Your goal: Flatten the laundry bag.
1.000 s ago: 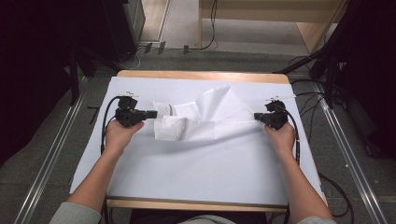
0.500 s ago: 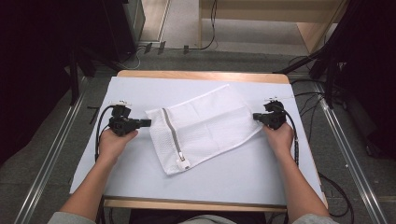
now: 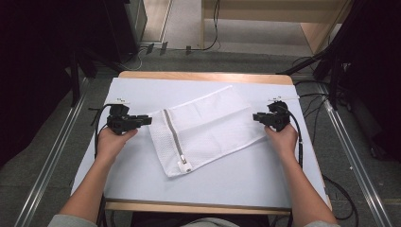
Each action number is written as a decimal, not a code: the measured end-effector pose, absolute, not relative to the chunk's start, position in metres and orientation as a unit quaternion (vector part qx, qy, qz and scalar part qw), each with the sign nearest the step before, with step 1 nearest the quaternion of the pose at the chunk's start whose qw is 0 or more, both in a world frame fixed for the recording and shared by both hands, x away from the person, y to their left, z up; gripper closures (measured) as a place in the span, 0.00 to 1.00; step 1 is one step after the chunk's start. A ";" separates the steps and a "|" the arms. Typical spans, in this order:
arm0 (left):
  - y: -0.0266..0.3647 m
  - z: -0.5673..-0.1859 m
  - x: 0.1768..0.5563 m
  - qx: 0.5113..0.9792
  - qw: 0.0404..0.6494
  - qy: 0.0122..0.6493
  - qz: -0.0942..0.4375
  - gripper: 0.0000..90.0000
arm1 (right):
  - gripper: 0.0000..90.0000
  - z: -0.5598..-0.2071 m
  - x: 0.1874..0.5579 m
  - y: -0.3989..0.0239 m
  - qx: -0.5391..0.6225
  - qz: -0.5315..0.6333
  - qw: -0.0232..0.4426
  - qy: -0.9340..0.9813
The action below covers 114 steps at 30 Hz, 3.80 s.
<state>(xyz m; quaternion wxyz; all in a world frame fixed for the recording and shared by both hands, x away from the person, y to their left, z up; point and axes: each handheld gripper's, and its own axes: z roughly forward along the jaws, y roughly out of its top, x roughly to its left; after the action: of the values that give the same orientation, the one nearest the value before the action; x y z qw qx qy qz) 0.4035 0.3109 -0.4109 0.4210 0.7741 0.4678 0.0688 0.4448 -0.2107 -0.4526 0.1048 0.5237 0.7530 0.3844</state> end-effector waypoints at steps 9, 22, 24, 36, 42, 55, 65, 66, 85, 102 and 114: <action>0.300 -0.417 0.442 0.793 0.395 0.457 0.078 0.70 | 0.82 -0.446 0.418 -0.207 0.508 0.382 0.107 0.764; 0.274 -0.437 0.486 0.812 0.370 0.444 0.081 0.63 | 0.81 -0.456 0.393 -0.214 0.524 0.356 0.111 0.766; 0.271 -0.442 0.491 0.816 0.363 0.443 0.074 0.61 | 0.79 -0.457 0.392 -0.216 0.525 0.354 0.112 0.765; 0.261 -0.455 0.499 0.831 0.346 0.430 0.076 0.71 | 0.75 -0.453 0.374 -0.220 0.535 0.362 0.124 0.753; 0.260 -0.453 0.494 0.840 0.330 0.423 0.080 0.88 | 0.76 -0.450 0.363 -0.211 0.530 0.361 0.121 0.758; 0.270 -0.451 0.480 0.822 0.344 0.451 0.046 0.96 | 0.71 -0.462 0.359 -0.204 0.537 0.340 0.116 0.763; 0.273 -0.452 0.475 0.823 0.343 0.450 0.045 0.96 | 0.65 -0.473 0.371 -0.187 0.518 0.339 0.150 0.771; 0.273 -0.452 0.475 0.823 0.343 0.451 0.045 0.96 | 0.67 -0.473 0.371 -0.185 0.512 0.333 0.159 0.775; 0.277 -0.442 0.453 0.815 0.361 0.453 0.030 0.96 | 1.00 -0.465 0.403 -0.199 0.531 0.363 0.142 0.753; 0.282 -0.433 0.388 0.796 0.385 0.466 0.035 0.95 | 1.00 -0.457 0.462 -0.190 0.522 0.372 0.125 0.757; 0.283 -0.433 0.357 0.805 0.378 0.457 0.026 0.93 | 0.99 -0.463 0.483 -0.172 0.527 0.375 0.115 0.754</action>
<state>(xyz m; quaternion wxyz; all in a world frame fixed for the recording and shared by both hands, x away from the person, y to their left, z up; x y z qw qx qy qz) 0.3575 0.2835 -0.4333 0.3778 0.8047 0.4573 0.0257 0.4831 -0.1723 -0.4634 0.1147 0.5267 0.7541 0.3751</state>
